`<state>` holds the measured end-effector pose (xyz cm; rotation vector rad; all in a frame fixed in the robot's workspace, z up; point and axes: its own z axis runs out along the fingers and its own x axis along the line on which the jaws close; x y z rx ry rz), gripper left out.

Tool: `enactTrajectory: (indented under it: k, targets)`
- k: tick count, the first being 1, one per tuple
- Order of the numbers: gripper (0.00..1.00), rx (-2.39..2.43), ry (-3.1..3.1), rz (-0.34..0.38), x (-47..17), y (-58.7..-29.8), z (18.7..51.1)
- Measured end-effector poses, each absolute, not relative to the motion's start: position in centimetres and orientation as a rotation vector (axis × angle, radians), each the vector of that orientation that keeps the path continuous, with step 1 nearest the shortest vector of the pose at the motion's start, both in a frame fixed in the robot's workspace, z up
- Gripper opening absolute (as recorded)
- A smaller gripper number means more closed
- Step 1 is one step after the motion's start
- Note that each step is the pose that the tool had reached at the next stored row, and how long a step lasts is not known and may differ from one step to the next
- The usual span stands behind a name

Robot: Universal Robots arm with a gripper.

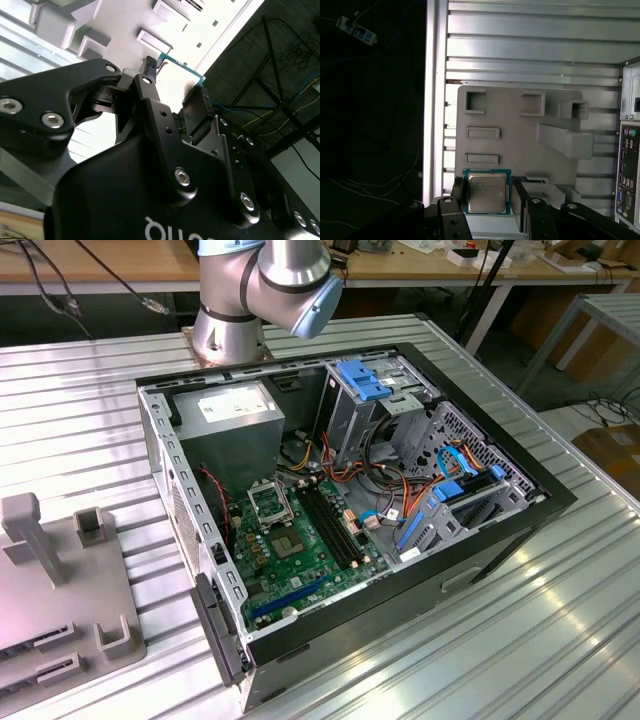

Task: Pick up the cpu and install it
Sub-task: 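Pick up the cpu and move it towards the insertion slot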

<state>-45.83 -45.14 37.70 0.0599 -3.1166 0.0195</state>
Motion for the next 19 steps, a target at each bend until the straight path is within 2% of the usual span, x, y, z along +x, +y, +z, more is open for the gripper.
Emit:
enactTrajectory:
  k: [19]
  targets:
    - [0.47,0.06,-3.116,0.02,-45.83,-45.14,38.3]
